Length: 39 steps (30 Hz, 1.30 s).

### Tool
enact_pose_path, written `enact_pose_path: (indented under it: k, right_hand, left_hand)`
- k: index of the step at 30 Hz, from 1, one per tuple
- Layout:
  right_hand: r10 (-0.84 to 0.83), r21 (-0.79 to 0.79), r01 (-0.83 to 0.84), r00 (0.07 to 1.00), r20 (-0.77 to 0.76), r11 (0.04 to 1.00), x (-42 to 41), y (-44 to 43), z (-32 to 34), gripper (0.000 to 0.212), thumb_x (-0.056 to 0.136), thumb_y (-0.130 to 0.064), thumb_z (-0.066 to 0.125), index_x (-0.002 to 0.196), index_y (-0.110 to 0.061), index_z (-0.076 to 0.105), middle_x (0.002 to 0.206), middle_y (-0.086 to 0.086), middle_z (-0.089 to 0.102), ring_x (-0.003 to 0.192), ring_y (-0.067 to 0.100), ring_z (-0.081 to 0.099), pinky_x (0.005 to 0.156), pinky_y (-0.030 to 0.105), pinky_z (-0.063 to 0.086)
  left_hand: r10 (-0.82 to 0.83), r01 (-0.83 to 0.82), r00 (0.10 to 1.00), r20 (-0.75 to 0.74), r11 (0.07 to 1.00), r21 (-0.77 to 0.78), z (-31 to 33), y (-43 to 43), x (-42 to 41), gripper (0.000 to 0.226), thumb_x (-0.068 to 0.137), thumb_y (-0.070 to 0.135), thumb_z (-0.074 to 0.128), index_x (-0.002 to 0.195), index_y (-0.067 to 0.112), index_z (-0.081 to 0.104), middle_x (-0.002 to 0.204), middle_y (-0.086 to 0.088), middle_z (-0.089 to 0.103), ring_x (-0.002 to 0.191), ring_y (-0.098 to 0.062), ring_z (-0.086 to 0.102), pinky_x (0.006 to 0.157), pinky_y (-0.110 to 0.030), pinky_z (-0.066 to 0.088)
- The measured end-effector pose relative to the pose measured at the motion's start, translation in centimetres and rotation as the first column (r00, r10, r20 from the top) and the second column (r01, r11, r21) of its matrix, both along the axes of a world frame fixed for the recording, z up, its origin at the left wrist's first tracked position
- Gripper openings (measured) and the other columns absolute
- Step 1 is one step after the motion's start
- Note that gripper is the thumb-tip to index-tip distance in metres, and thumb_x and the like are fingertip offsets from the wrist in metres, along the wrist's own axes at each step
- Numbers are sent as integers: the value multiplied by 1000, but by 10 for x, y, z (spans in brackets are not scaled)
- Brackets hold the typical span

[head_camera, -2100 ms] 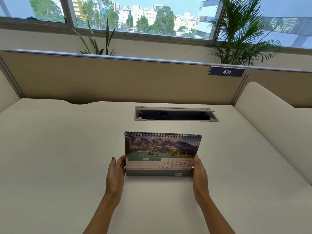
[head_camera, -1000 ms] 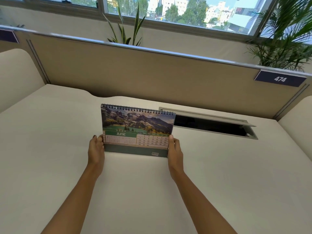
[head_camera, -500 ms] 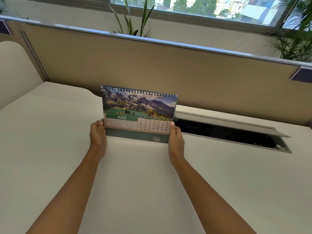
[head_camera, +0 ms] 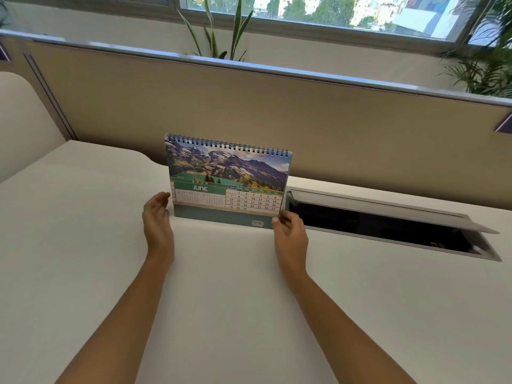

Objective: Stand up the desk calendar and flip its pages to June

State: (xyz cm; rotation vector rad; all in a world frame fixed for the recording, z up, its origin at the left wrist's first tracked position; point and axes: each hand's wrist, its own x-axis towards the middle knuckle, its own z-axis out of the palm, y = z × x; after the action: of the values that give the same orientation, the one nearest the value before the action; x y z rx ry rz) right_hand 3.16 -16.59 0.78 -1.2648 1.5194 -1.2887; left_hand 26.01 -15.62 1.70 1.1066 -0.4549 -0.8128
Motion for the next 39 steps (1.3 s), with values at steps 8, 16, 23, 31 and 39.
enact_pose_path:
  k: [8, 16, 23, 31, 39]
  right_hand:
    - [14, -96, -34, 978, -207, 995, 3, 17, -6, 36, 87, -5, 59, 121, -13, 48, 126, 5, 54, 109, 14, 53, 93, 23, 43]
    - [68, -39, -80, 966, -250, 996, 6, 7, -5, 40, 89, -7, 57, 128, -13, 48, 136, 6, 53, 121, 21, 53, 101, 34, 45]
    - [78, -31, -89, 963, -259, 996, 5, -1, -5, 43, 88, -7, 58, 130, -12, 47, 138, 7, 50, 123, 22, 53, 102, 34, 45]
    - [105, -1, -109, 956, -272, 994, 2, 0, -5, 42, 88, -8, 59, 129, -11, 48, 137, 8, 52, 122, 23, 54, 102, 35, 45]
    - [130, 0, -142, 911, -391, 990, 0, 17, -6, 45, 88, -11, 56, 132, -11, 44, 143, 8, 46, 129, 27, 46, 109, 43, 39]
  left_hand:
    - [33, -92, 918, 396, 987, 130, -1, 27, -30, 43, 99, 20, 23, 137, 26, 43, 147, -1, 40, 133, -13, 35, 105, -21, 29]
    - [-64, -21, 881, 469, 984, 175, -1, 10, -32, 44, 99, 24, 22, 139, 31, 37, 139, 6, 44, 123, -9, 38, 100, -21, 33]
    - [-103, -21, 851, 516, 974, 228, 0, 0, -34, 46, 101, 15, 22, 146, 22, 30, 151, -1, 36, 137, -18, 33, 104, -22, 29]
    - [-101, -21, 854, 511, 974, 227, -1, 4, -33, 44, 102, 19, 22, 145, 22, 32, 149, -2, 38, 136, -21, 35, 103, -25, 30]
    - [-49, -121, 739, 672, 972, 203, -11, 22, -40, 48, 100, 15, 32, 148, 18, 23, 156, -4, 27, 143, -21, 24, 113, -29, 22]
